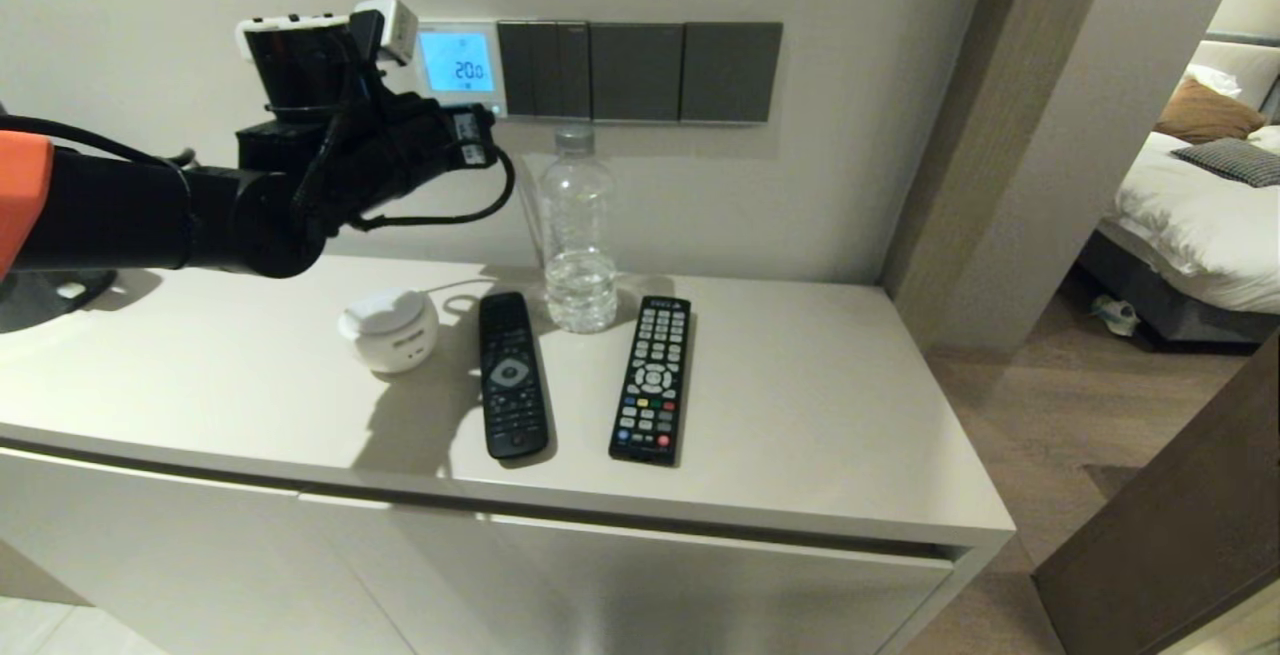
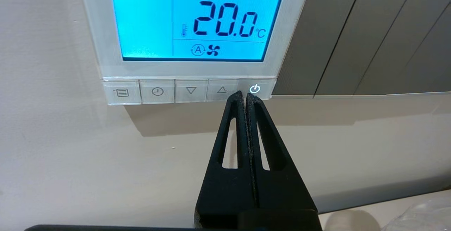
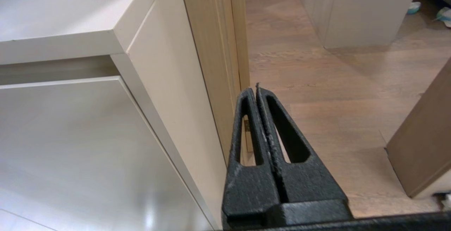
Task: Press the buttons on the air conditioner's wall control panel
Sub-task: Turn on the central air conditioner
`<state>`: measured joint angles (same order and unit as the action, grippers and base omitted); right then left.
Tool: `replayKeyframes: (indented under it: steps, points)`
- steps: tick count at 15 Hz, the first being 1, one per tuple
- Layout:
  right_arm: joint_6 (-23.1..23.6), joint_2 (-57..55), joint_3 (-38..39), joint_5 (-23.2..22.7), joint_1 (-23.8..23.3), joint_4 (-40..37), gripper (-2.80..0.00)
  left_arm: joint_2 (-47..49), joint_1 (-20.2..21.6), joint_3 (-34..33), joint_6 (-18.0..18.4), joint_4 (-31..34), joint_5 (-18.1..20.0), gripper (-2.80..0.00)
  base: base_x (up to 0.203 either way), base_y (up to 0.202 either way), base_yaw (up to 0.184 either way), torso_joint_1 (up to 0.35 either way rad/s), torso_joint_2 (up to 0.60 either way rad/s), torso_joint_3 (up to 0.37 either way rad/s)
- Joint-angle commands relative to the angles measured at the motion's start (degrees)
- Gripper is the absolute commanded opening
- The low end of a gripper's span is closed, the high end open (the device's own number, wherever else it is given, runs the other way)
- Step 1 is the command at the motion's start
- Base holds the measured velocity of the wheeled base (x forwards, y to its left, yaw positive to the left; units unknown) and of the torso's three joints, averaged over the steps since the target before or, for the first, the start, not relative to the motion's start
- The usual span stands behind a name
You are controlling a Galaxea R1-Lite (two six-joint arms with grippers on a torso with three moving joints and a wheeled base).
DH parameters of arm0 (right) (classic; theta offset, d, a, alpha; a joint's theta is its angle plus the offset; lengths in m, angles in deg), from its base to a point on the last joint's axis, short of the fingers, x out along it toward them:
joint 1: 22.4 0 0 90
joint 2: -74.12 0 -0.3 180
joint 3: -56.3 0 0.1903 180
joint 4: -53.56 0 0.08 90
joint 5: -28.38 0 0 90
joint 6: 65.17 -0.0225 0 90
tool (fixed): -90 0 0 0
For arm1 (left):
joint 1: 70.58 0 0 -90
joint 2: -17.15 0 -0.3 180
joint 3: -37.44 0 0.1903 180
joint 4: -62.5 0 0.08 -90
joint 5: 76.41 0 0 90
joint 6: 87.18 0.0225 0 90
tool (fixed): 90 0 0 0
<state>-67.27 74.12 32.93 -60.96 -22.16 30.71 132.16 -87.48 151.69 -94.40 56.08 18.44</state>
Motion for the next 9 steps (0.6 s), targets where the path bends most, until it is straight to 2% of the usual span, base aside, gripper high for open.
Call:
replayKeyframes:
  steps: [1,9]
  points:
    - [0.0,-0.1,0.1,0.0,0.0,0.0,-2.8,-0.3,0.3,-0.1,-0.1,-0.3,0.0,-2.8,0.0,0.0,0.0,0.0,0.0,0.0]
    - [0.0,-0.1,0.1,0.0,0.0,0.0,-2.8,-4.3,-0.6,-5.4,0.1,-2.3,0.0,-2.8,0.0,0.0,0.0,0.0,0.0,0.0]
